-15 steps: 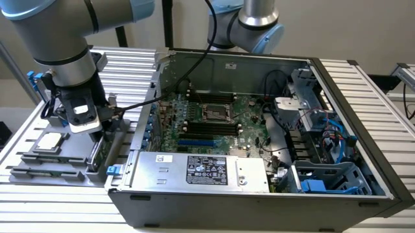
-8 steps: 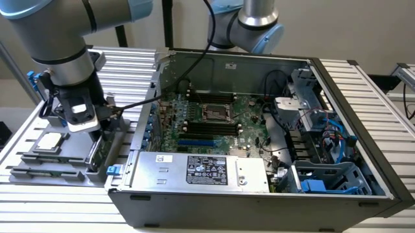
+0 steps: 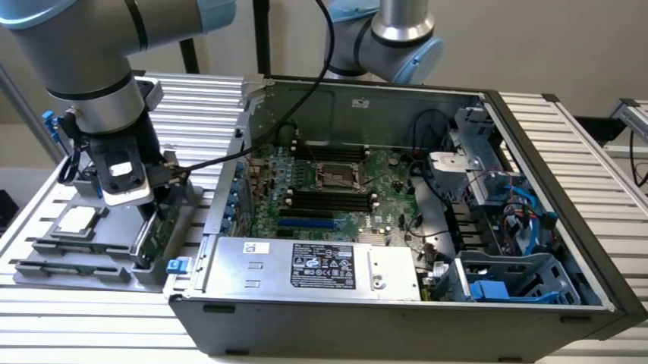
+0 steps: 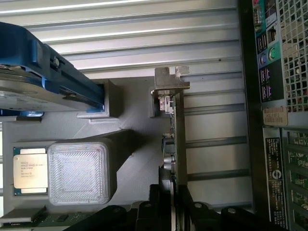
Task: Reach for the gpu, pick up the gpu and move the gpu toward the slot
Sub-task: 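Pick up the gpu and move the gpu toward the slot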
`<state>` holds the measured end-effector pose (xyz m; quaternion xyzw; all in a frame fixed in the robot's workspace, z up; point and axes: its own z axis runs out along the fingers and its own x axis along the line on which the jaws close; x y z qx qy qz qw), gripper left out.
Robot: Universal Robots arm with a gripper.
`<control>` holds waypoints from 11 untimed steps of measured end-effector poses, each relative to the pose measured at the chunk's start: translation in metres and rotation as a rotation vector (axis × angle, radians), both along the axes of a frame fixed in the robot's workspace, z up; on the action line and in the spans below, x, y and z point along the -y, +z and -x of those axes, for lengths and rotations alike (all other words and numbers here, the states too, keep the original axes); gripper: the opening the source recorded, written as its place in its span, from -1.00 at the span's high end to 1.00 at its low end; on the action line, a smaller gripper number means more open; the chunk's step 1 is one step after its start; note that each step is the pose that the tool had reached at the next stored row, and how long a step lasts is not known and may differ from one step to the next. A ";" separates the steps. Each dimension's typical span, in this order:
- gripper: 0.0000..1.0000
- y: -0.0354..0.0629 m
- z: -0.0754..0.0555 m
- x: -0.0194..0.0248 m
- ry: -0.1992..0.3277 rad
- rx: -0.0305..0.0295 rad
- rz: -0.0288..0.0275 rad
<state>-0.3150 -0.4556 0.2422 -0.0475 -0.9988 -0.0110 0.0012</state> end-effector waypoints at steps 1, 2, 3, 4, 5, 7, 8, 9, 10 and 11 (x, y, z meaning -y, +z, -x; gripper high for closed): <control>0.47 0.0000 0.000 0.0000 0.000 0.0000 0.0000; 0.47 0.0000 0.000 0.0000 0.000 0.0001 0.0001; 0.47 0.0000 0.000 0.0000 0.000 0.0001 0.0001; 0.47 0.0000 0.000 0.0000 0.000 0.0000 0.0002; 0.47 0.0000 0.000 0.0000 0.000 0.0001 0.0001; 0.47 0.0000 0.000 0.0000 0.000 0.0001 0.0001; 0.47 0.0000 0.000 0.0000 0.001 0.0001 0.0001; 0.47 0.0000 0.000 0.0000 0.004 0.0001 0.0001; 0.47 0.0000 0.000 0.0000 0.009 0.0002 0.0001; 0.47 0.0000 0.000 0.0000 0.016 0.0002 0.0001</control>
